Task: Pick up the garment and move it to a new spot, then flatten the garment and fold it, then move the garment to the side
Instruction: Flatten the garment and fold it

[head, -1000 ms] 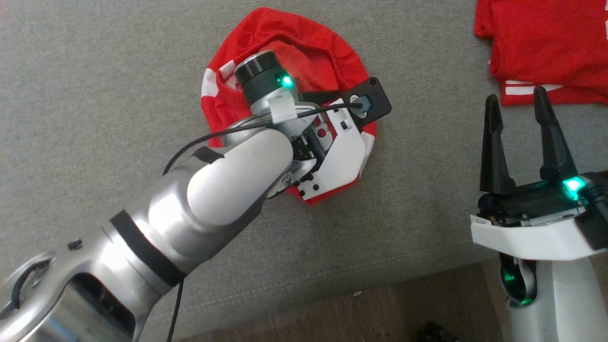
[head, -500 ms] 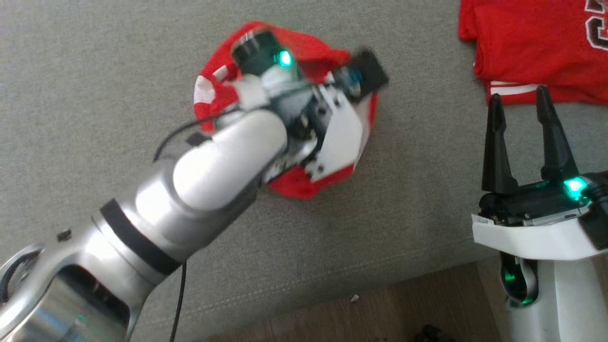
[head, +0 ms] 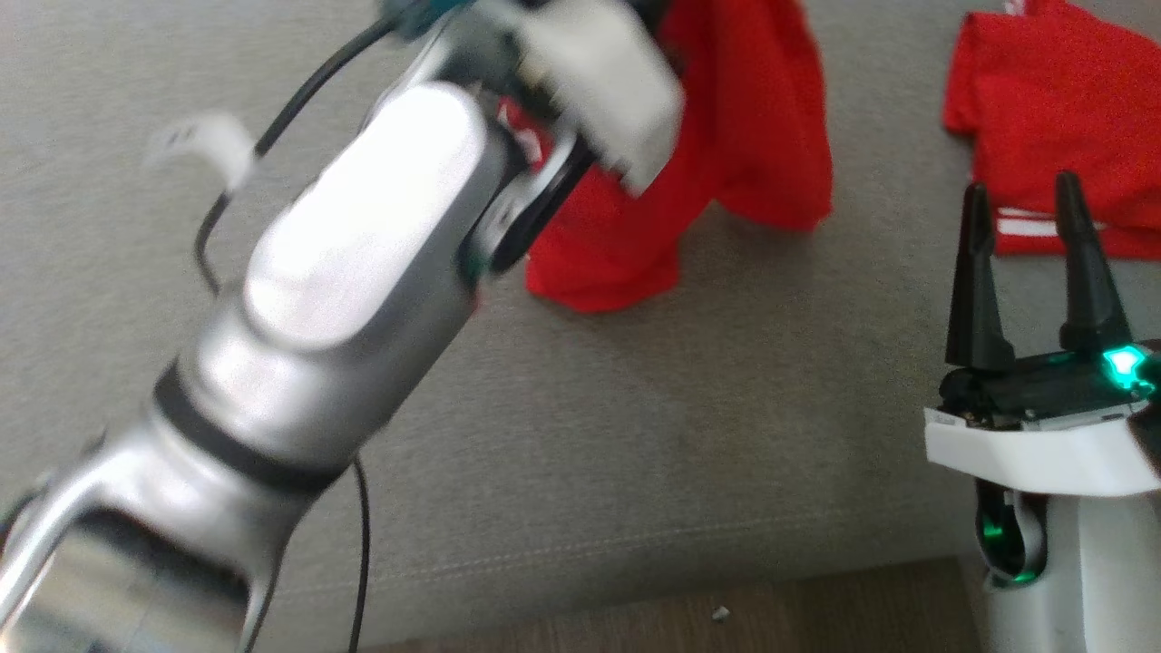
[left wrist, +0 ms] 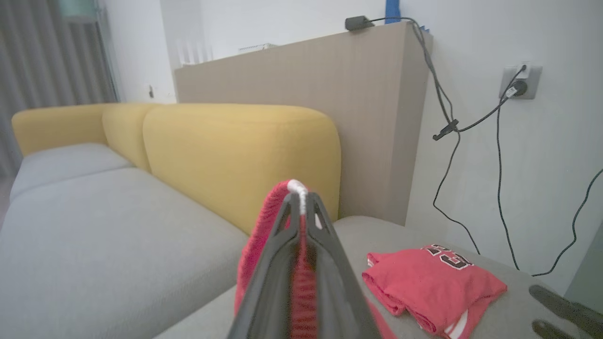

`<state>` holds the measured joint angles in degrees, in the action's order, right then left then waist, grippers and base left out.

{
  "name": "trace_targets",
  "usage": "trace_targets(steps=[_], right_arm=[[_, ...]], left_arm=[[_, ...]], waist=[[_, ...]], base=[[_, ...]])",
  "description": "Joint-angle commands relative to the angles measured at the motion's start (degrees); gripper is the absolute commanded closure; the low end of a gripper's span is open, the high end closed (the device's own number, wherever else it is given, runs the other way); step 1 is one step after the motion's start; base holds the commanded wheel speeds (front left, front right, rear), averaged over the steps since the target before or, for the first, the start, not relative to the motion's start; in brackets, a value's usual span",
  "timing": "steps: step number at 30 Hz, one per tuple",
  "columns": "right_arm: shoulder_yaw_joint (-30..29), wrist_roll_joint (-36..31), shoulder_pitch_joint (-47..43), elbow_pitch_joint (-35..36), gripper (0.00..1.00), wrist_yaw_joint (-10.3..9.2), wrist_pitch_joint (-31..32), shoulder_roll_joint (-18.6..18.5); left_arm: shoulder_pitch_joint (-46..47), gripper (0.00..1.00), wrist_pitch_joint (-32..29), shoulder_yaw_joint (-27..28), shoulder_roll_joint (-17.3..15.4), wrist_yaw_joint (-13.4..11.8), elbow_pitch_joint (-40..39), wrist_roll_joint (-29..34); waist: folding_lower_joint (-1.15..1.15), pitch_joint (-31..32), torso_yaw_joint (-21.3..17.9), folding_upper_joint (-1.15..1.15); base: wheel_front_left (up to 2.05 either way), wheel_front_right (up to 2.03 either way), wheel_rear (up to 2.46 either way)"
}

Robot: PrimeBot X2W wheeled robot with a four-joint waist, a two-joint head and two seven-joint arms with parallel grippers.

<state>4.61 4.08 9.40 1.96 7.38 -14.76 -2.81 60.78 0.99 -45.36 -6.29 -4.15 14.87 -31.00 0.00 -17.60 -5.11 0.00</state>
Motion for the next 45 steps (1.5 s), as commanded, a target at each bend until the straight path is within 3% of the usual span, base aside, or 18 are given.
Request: trace_targets(steps=[1, 8, 13, 19, 27, 34, 41, 44, 45], right_arm=[[0.97, -0.44, -0.45, 2.21, 0.00, 0.11, -0.24, -0.07], [0.57, -1.50, -2.67, 1.05, 0.00, 0.11, -0.24, -0.07], [3.02, 2.41, -4.19, -6.86, 0.00, 0.11, -0.24, -0.07], [5.88, 9.11, 1.18, -18.93, 0.00, 0.11, 1.67, -0.22], [10.13, 17.21, 16.59, -29.64, 0.00, 0.11, 18.50, -5.69], [17.60, 17.08, 24.32, -37.05, 0.00, 0.11, 27.05, -7.91], [22.17, 15.82, 25.83, -43.29, 0.00, 0.11, 28.59, -7.76], [23.38, 16.48, 26.22, -45.14, 1.00, 0.11, 28.23, -7.35], [23.38, 16.48, 26.22, -45.14, 1.00, 0.11, 28.23, -7.35]], left_arm=[[-1.58, 1.00, -0.34, 2.32, -2.59, -0.63, -2.00, -0.68], [-24.33, 1.00, 3.84, 8.19, -13.35, -6.38, -11.69, -6.66], [-35.92, 1.00, 9.55, 12.03, -16.20, -8.13, -12.80, -10.31], [-41.47, 1.00, 12.71, 15.03, -16.95, -9.04, -11.32, -10.99], [-42.65, 1.00, 13.64, 16.57, -17.32, -7.42, -7.81, -10.16], [-41.20, 1.00, 13.89, 16.74, -15.41, -5.92, -5.81, -8.85], [-40.27, 1.00, 13.98, 17.14, -13.64, -4.89, -4.73, -7.05], [-40.26, 1.00, 13.99, 17.68, -13.12, -4.49, -4.54, -6.17], [-40.26, 1.00, 13.99, 17.68, -13.12, -4.49, -4.54, -6.17]], waist=[[0.00, 0.85, 1.69, 0.00], [0.00, 1.05, 5.44, 0.00], [0.00, 1.57, 7.56, 0.00], [0.00, 2.13, 8.84, 0.00], [0.00, 1.15, 9.42, 0.00], [0.00, -0.52, 10.59, 0.00], [0.00, -1.56, 11.53, 0.00], [0.00, -1.51, 11.75, 0.00], [0.00, -1.51, 11.75, 0.00]], base=[[0.00, 0.00, 0.00], [0.00, 0.00, 0.00], [0.00, 0.00, 0.00], [0.00, 0.00, 0.00], [0.00, 0.00, 0.00], [0.00, 0.00, 0.00], [0.00, 0.00, 0.00], [0.00, 0.00, 0.00], [0.00, 0.00, 0.00]])
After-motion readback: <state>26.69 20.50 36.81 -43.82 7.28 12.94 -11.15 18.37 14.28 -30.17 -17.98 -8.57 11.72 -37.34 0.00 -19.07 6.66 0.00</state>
